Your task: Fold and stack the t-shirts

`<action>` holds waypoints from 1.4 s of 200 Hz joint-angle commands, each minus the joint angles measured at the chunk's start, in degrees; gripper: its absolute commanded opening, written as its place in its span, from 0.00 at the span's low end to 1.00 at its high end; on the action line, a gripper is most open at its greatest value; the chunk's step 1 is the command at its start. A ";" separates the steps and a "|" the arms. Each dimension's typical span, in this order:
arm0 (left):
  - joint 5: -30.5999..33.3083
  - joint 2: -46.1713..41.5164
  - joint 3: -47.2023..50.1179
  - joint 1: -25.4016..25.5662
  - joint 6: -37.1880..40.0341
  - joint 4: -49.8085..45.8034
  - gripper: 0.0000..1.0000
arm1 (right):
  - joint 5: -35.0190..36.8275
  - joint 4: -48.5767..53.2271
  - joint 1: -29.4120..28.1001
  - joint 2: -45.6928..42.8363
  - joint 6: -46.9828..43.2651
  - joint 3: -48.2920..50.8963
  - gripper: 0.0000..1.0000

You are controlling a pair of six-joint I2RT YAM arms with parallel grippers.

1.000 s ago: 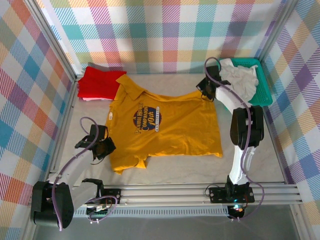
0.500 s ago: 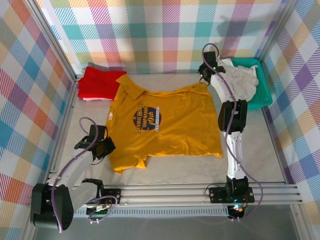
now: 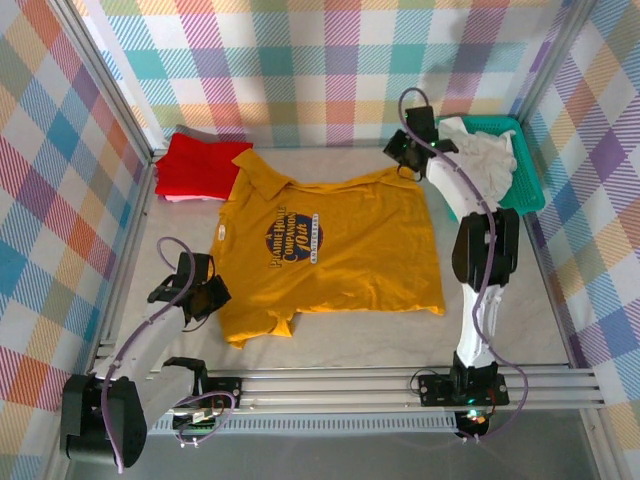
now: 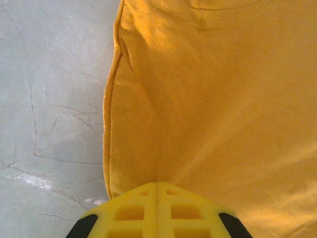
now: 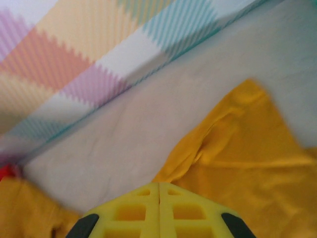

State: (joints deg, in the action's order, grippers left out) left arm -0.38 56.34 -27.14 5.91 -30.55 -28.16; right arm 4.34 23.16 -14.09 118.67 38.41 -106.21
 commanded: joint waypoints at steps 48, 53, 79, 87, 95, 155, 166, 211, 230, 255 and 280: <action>-4.54 -2.41 -15.82 -0.07 2.77 -1.93 0.40 | -9.08 -11.67 -4.59 -5.64 -7.40 22.15 0.00; -5.50 -0.41 -18.20 -0.11 2.82 -1.37 0.41 | -8.87 -12.78 -4.70 -6.74 -7.76 23.78 0.00; -10.79 16.02 -30.16 0.01 3.61 3.55 0.44 | -9.01 -14.48 -4.70 -10.84 -8.48 29.09 0.00; -11.71 21.67 -34.06 0.31 4.10 5.41 0.46 | -9.40 -14.99 -4.71 -12.31 -8.78 30.49 0.00; -11.34 27.32 -38.92 0.92 4.93 5.46 0.48 | -9.70 -15.64 -4.69 -13.96 -9.19 32.01 0.00; -3.67 64.18 -74.79 6.18 7.86 -3.40 0.57 | -14.49 -19.18 -4.82 -28.41 -18.83 44.09 0.41; -1.90 68.37 -79.60 6.56 8.07 -5.63 0.57 | -17.37 -22.98 -5.11 -31.10 -19.56 48.14 0.42; 3.96 77.69 -91.05 6.83 6.65 -10.96 0.57 | -19.21 -41.16 -8.17 -35.23 -20.70 63.31 0.53; 4.28 79.99 -93.23 6.76 6.07 -11.36 0.56 | -18.75 -44.18 -9.30 -33.77 -20.67 64.90 0.53; 4.33 83.14 -96.29 6.83 5.09 -13.01 0.56 | -17.70 -46.34 -10.09 -32.71 -20.16 66.13 0.53; 5.91 84.31 -96.65 6.79 4.31 -12.25 0.56 | -17.30 -48.68 -10.49 -32.74 -18.30 68.05 0.54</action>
State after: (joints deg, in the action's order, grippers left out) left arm 3.18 138.63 -122.28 12.36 -24.86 -37.91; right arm -13.08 -19.35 -24.05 85.73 19.09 -39.70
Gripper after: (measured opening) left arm 0.562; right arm 0.534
